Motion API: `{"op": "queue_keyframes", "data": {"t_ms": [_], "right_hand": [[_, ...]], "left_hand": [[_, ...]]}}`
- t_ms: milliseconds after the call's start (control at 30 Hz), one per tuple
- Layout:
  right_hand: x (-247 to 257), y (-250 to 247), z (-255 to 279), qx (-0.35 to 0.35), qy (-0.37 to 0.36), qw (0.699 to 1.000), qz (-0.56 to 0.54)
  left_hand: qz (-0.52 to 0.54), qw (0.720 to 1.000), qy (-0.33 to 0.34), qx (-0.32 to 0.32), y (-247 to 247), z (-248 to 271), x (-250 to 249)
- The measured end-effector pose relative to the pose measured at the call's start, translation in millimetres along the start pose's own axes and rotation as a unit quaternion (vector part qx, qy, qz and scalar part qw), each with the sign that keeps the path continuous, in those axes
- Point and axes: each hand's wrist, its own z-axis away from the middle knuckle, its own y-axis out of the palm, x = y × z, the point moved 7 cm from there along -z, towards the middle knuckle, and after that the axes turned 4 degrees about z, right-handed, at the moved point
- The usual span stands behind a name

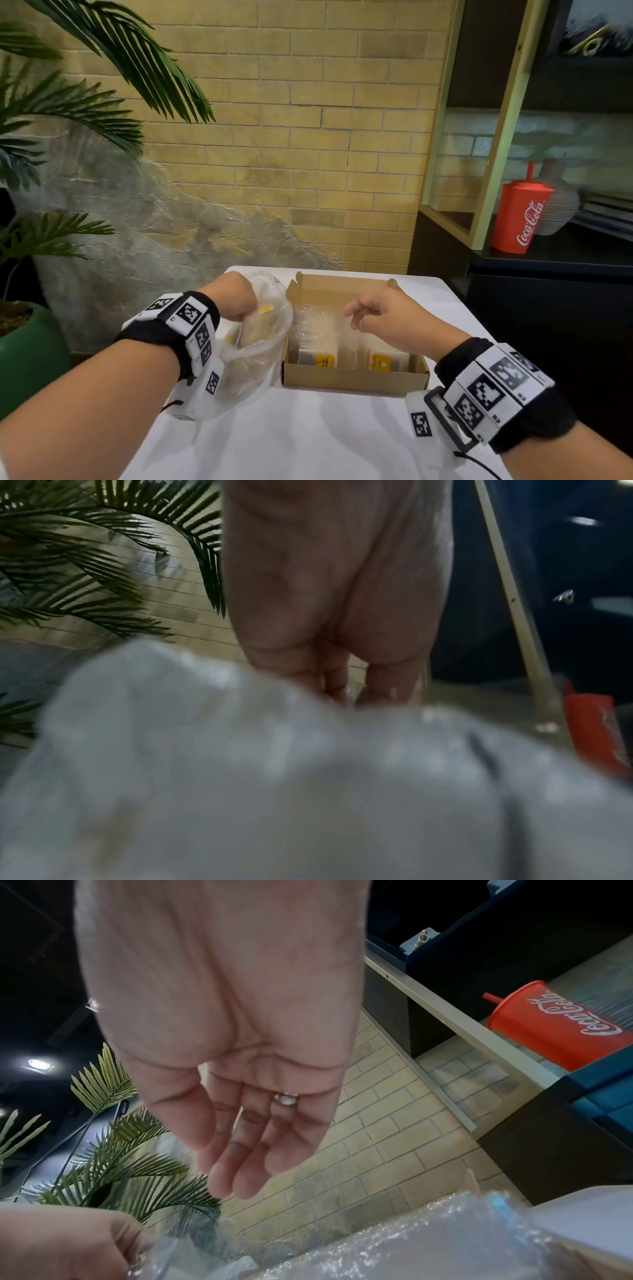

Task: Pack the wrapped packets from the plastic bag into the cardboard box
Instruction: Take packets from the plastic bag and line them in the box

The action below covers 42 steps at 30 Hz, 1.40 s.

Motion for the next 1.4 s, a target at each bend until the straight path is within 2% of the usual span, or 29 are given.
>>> {"op": "queue_keyframes", "data": {"t_ms": [67,200,333,500,700,833,933,1000,1067,1133,1233,1300,1400], "right_hand": [[4,-1,1,-0.01,-0.007,1.0,-0.001],[8,-2,0,-0.041,-0.012,0.999,-0.019],[8,-7,-2,-0.083,-0.005,0.996,-0.037],[9,-10,1,-0.11,-0.01,0.991,-0.075],[34,8,12,-0.09,-0.047,0.994,-0.034],[40,7,9,-0.191,-0.028,0.981,0.004],[41,-7,12,-0.284,-0.054,0.957,0.038],[40,-15,17,-0.324,-0.077,0.943,0.027],[33,-20,21,-0.342,-0.07,0.937,-0.005],[23,-23,20,-0.344,-0.052,0.937,-0.039],[16,-28,16,-0.31,-0.052,0.946,-0.079],[13,-34,17,-0.278,-0.063,0.944,-0.165],[6,-43,23,-0.241,-0.063,0.925,-0.287]], "left_hand": [[0.064,0.997,0.024,-0.035,-13,5,-7],[0.111,0.987,0.104,-0.056,-24,18,-29],[0.17,0.969,0.153,-0.093,-37,30,-50],[0.237,0.95,0.191,-0.07,-39,49,-82],[0.325,0.922,0.2,-0.066,-27,57,-111],[0.376,0.905,0.187,-0.067,-14,61,-133],[0.408,0.893,0.181,-0.06,-10,67,-147],[0.419,0.89,0.171,-0.059,-10,67,-151],[0.419,0.896,0.142,-0.042,-9,67,-151],[0.407,0.904,0.131,-0.011,-7,66,-152],[0.397,0.907,0.14,0.029,-5,70,-155],[0.374,0.913,0.166,0.003,-10,71,-152],[0.318,0.925,0.202,-0.041,-14,66,-144]]}}
